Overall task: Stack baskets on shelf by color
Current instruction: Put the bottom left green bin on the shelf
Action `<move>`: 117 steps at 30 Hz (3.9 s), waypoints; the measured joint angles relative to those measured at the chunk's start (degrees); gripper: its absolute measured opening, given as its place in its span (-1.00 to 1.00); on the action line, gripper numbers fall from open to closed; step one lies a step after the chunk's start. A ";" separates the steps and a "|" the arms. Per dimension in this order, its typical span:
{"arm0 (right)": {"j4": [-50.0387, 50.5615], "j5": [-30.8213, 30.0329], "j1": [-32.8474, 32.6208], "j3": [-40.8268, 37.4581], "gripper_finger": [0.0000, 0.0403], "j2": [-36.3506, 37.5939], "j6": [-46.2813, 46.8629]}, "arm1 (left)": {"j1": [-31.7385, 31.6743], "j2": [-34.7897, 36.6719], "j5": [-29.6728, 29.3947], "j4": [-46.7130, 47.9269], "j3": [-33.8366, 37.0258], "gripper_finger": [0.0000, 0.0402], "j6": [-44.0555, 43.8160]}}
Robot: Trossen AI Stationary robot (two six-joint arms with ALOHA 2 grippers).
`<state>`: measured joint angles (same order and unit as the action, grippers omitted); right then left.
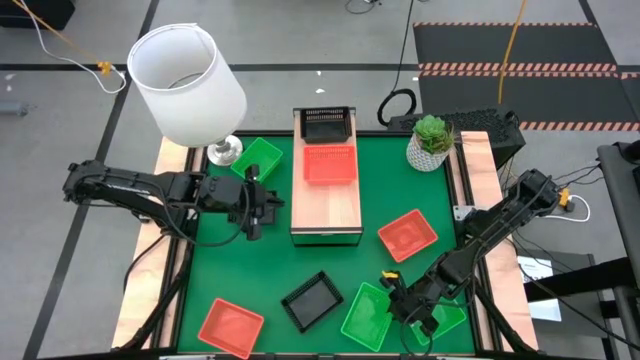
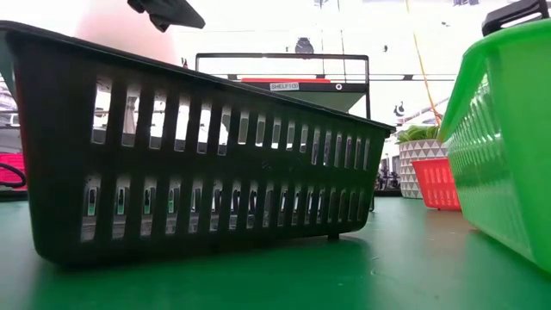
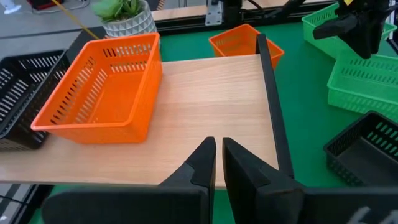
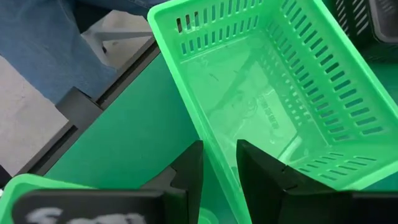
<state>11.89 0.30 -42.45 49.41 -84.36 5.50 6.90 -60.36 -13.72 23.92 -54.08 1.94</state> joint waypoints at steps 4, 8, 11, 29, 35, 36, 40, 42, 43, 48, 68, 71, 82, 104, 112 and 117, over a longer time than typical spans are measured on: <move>0.26 -0.02 0.02 0.00 -0.54 0.00 0.68 | 0.00 0.01 0.04 0.00 0.00 -0.84 0.38; 0.37 -0.02 0.00 0.00 -0.49 0.00 0.23 | 0.00 0.02 0.04 0.00 0.00 -0.84 0.39; 0.40 -0.02 0.00 0.00 -0.47 0.00 -0.17 | 0.00 0.02 0.06 0.00 0.00 -0.84 0.33; -3.23 1.29 0.00 0.00 -0.83 -3.21 -3.26 | 0.00 0.02 0.09 -0.11 0.00 -0.84 0.30; -3.18 1.20 0.00 0.00 -0.95 -3.21 -3.39 | 0.00 0.02 0.09 -0.15 0.00 -0.84 0.30; -3.18 1.01 0.00 0.00 -0.93 -3.21 -3.39 | 0.00 0.02 0.09 -0.15 0.00 -0.84 0.28; -3.53 -0.52 -0.01 0.00 -0.92 -2.92 -3.25 | 0.00 0.02 0.09 -0.17 0.00 -0.84 0.22; -3.60 -1.27 0.00 0.00 -0.95 -2.22 -2.77 | 0.00 0.02 0.09 -0.17 0.00 -0.84 0.08; -3.69 -1.91 -0.02 0.00 -0.96 -1.75 -2.19 | 0.00 0.03 0.09 -0.17 0.00 -0.84 0.03; -3.64 -5.01 -0.02 0.00 -0.96 1.98 -0.95 | 0.00 0.04 0.09 -0.17 0.00 -0.84 0.28; -4.59 -18.44 0.01 3.19 -0.98 9.49 0.97 | 0.00 0.04 -0.68 0.39 0.00 -0.84 0.82; -1.69 -21.68 0.04 6.85 -0.98 9.49 3.11 | 0.00 0.25 -1.45 0.50 0.00 -0.84 1.15; 7.86 -32.82 0.12 19.71 -0.98 9.40 2.86 | 0.11 4.31 -4.73 5.81 0.00 -0.84 -2.75; 4.77 -38.98 17.38 26.82 -0.96 6.25 -21.94 | 0.11 6.01 -6.38 9.40 0.00 -0.84 -6.42; 3.87 -35.90 21.96 26.82 -0.95 1.47 -23.18 | 0.11 6.01 -7.37 9.35 0.00 -0.84 -6.32; 6.75 -35.61 23.83 26.82 -0.94 0.31 -21.40 | 0.11 6.01 -7.39 9.33 0.00 -0.84 -6.17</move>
<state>18.65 -35.31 -18.62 76.23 -84.05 -15.90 7.01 -54.35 -21.10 33.26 -54.08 -4.23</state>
